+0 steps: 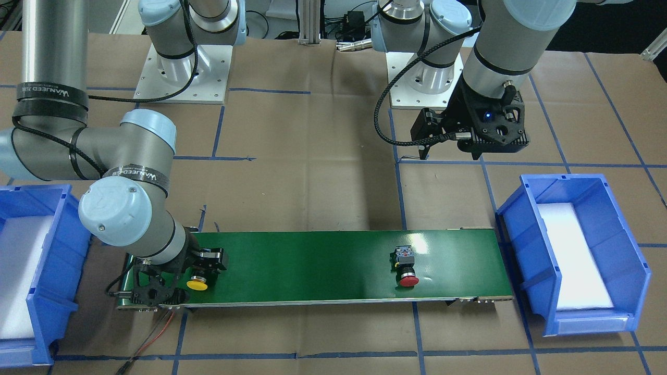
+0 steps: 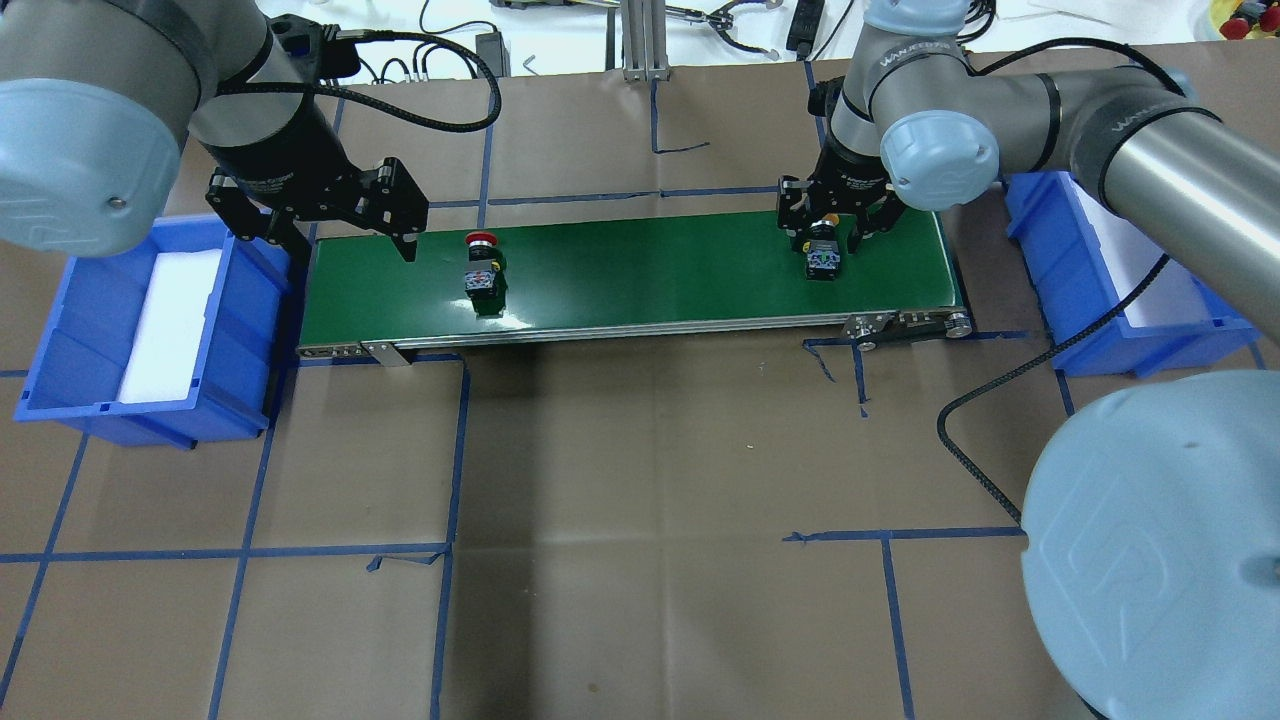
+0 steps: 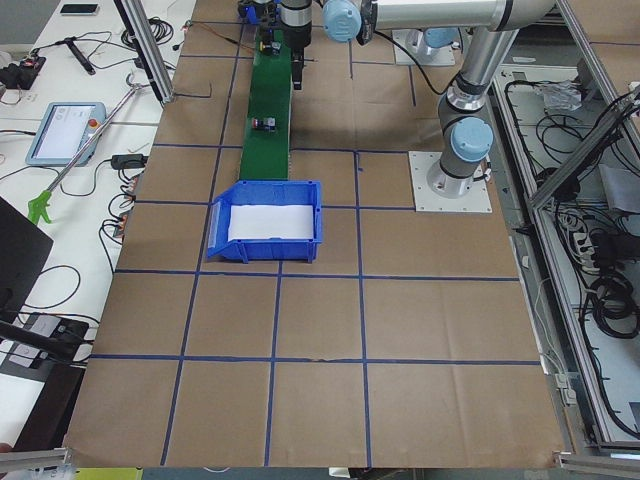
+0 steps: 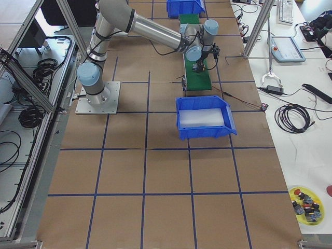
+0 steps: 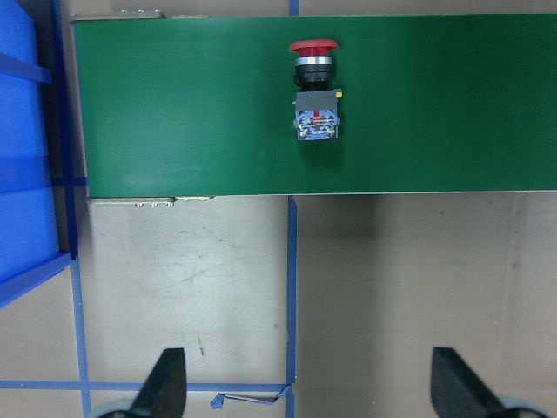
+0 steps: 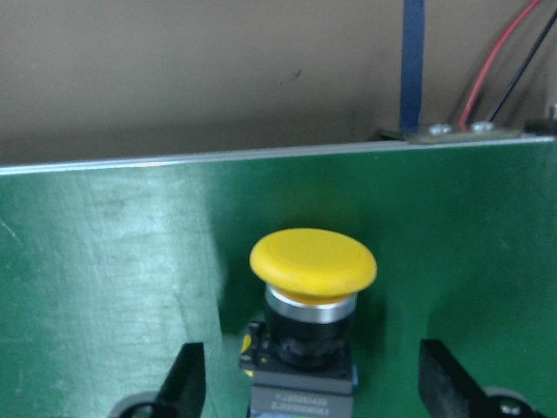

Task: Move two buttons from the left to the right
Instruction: 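Grasp and lift the yellow button with the right gripper while the left gripper withdraws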

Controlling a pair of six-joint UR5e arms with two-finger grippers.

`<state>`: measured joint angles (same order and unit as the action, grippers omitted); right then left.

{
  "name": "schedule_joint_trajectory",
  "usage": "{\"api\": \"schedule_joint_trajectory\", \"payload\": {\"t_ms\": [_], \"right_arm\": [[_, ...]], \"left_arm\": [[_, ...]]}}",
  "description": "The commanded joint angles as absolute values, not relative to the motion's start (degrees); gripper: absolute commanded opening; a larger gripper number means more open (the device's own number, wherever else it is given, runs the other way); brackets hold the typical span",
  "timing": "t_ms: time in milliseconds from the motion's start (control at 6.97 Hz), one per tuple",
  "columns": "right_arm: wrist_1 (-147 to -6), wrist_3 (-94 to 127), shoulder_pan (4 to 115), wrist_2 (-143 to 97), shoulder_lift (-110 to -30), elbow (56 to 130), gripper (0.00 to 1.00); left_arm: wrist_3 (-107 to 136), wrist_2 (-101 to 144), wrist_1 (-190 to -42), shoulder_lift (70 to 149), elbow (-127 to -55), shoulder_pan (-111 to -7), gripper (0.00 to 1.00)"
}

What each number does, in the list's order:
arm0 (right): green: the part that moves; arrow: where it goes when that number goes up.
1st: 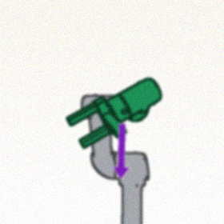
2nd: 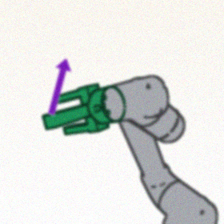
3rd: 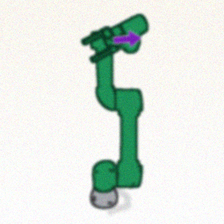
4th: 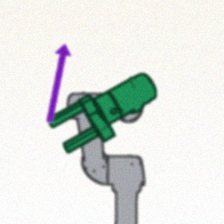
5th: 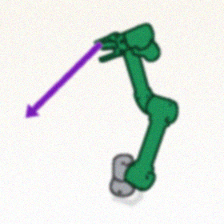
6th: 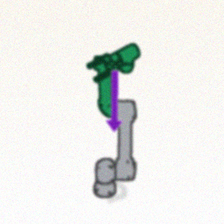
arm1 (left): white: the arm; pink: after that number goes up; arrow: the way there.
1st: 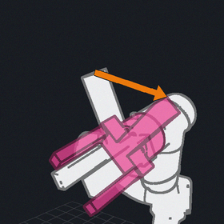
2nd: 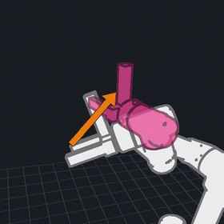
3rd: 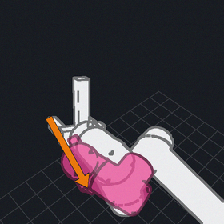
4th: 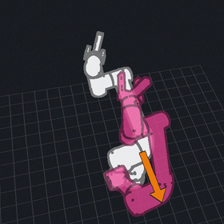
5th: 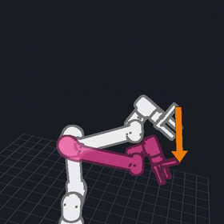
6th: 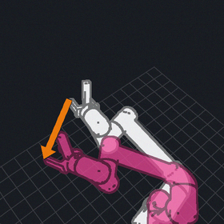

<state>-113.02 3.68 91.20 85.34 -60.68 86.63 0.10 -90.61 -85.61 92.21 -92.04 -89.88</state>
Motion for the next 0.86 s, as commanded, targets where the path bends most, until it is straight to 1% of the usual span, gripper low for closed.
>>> {"api": "schedule_joint_trajectory", "payload": {"t_ms": [0, 287, 430, 574, 717], "right_arm": [[-112.85, 2.56, 91.05, 85.69, -60.65, 86.74, 0.05], [-110.58, 1.58, 90.62, 87.18, -62.13, 85.7, 0.03], [-103.95, 1.5, 89.14, 87.97, -64.75, 83.0, 0.02], [-97.97, -0.86, 85.99, 88.15, -66.52, 80.79, 0.02], [-95.74, -8.54, 81.78, 91.11, -68.97, 79.99, 0.02]], "left_arm": [[0.09, -90.62, -85.61, 92.2, -92.11, -89.82, 1.0], [0.09, -90.44, -85.61, 92.2, -92.11, -89.82, 1.0], [0.09, -90.44, -85.61, 92.2, -92.11, -89.91, 1.0], [0.09, -90.44, -85.61, 92.2, -92.11, -89.91, 1.0], [0.09, -90.44, -85.61, 92.2, -92.11, -89.91, 1.0]]}}
